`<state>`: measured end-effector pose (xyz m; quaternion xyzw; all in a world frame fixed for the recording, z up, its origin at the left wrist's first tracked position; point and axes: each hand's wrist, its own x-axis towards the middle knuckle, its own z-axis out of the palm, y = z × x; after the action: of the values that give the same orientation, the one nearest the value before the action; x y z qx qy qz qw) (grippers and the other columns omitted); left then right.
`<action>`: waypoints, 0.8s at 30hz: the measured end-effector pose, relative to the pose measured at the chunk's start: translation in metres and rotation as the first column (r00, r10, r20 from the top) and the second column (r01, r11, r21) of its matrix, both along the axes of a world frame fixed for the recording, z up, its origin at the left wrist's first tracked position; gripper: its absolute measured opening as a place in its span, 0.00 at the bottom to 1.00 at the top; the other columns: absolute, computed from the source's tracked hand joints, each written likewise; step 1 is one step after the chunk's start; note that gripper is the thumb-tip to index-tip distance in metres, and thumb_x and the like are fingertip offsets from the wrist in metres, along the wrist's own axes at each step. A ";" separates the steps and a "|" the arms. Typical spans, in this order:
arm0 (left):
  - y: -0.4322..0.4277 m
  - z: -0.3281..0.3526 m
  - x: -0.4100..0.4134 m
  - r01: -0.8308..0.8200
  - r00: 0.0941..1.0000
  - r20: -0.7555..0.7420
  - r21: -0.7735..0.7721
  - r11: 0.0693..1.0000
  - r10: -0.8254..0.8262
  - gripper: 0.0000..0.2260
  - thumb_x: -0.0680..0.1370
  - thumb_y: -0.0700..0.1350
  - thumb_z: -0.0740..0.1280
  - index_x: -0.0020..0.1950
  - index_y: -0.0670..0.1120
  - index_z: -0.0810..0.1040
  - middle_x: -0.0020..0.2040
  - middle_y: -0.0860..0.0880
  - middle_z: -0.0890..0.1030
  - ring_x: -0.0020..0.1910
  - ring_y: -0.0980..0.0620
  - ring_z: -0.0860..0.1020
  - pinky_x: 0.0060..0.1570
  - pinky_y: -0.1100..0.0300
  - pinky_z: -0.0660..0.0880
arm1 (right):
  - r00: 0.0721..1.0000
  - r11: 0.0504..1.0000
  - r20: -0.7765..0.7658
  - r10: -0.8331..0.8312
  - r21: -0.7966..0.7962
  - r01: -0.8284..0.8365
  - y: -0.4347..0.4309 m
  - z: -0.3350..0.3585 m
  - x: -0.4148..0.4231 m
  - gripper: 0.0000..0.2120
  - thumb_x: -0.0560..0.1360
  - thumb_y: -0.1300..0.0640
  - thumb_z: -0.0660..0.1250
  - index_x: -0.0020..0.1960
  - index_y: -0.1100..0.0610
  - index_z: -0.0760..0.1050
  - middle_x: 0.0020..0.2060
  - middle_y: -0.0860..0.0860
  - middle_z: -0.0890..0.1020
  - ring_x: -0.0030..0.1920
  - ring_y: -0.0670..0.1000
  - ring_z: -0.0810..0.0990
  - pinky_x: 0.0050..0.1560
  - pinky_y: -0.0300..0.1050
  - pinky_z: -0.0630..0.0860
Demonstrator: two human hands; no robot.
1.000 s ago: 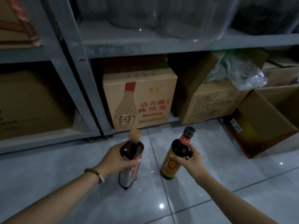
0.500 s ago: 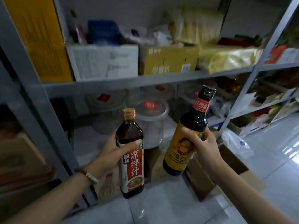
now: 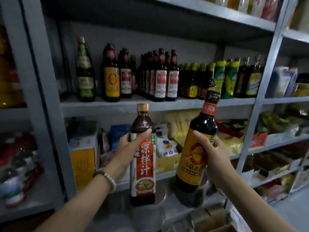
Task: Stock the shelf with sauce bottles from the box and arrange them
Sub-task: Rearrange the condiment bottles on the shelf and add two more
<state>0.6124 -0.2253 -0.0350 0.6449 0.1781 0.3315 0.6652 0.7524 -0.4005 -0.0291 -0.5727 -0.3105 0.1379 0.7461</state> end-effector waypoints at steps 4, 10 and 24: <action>0.003 0.044 0.004 0.001 0.999 0.034 -0.034 0.999 0.000 0.33 0.62 0.59 0.76 0.55 0.35 0.77 0.47 0.34 0.82 0.37 0.42 0.82 0.42 0.51 0.80 | 0.996 0.998 0.065 0.055 0.030 -0.057 0.007 0.043 0.006 0.19 0.60 0.45 0.71 0.48 0.51 0.77 0.37 0.48 0.86 0.39 0.47 0.85 0.36 0.39 0.78; 0.037 0.083 0.009 -0.065 0.997 0.043 0.014 0.998 0.065 0.35 0.62 0.60 0.76 0.57 0.35 0.76 0.48 0.35 0.83 0.43 0.37 0.81 0.47 0.48 0.80 | 0.983 0.992 0.141 0.120 0.011 -0.123 0.047 0.082 0.017 0.27 0.56 0.41 0.72 0.49 0.56 0.77 0.40 0.54 0.86 0.41 0.52 0.86 0.42 0.47 0.79; 0.151 0.162 -0.020 -0.201 0.978 0.096 0.205 0.958 0.185 0.37 0.61 0.63 0.74 0.58 0.36 0.76 0.49 0.35 0.82 0.39 0.41 0.82 0.43 0.51 0.78 | 0.929 0.930 0.238 0.284 0.169 -0.327 0.198 0.153 0.043 0.20 0.61 0.42 0.72 0.50 0.48 0.75 0.44 0.50 0.85 0.45 0.49 0.85 0.41 0.45 0.80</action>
<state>0.5926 -0.0738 0.1272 0.6792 0.1784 0.4363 0.5626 0.7955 -0.2026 0.1243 -0.4483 -0.4855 0.1591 0.7335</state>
